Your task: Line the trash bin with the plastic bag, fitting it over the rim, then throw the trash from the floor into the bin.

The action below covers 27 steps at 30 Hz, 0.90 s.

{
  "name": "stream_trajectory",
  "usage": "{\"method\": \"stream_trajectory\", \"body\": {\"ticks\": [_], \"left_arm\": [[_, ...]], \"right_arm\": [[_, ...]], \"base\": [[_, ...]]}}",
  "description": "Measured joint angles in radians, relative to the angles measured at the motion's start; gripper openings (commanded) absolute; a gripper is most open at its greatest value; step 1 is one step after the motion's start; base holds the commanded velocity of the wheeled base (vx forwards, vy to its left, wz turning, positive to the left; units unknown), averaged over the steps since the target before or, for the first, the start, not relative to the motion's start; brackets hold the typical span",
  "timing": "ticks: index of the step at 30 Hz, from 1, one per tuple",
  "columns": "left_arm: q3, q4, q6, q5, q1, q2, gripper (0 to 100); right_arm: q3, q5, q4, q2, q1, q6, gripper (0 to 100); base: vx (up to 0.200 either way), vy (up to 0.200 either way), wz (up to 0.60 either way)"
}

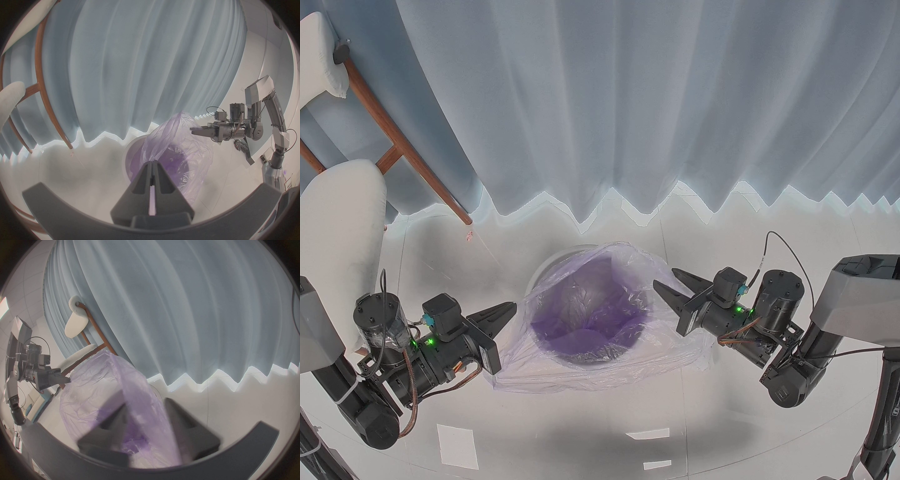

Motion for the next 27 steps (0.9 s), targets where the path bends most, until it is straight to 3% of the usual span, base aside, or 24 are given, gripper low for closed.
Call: {"method": "stream_trajectory", "body": {"ticks": [7,8,20,27], "left_arm": [[-0.006,0.0,0.0,0.001,0.001,-0.004,0],[-0.004,0.0,0.001,0.002,0.001,-0.004,100],[0.034,0.003,0.073,0.01,-0.004,-0.059,100],[-0.026,0.014,0.122,-0.01,-0.026,-0.002,100]], "right_arm": [[0.023,-0.004,0.0,-0.011,-0.001,0.032,0],[0.03,-0.006,0.0,-0.013,-0.001,0.033,0],[0.087,-0.009,0.0,-0.046,0.002,0.033,0],[0.119,-0.009,0.0,-0.063,0.015,0.033,0]], "base": [[0.0,0.0,0.0],[0.0,0.0,0.0],[0.0,0.0,0.0],[0.0,0.0,0.0]]}}
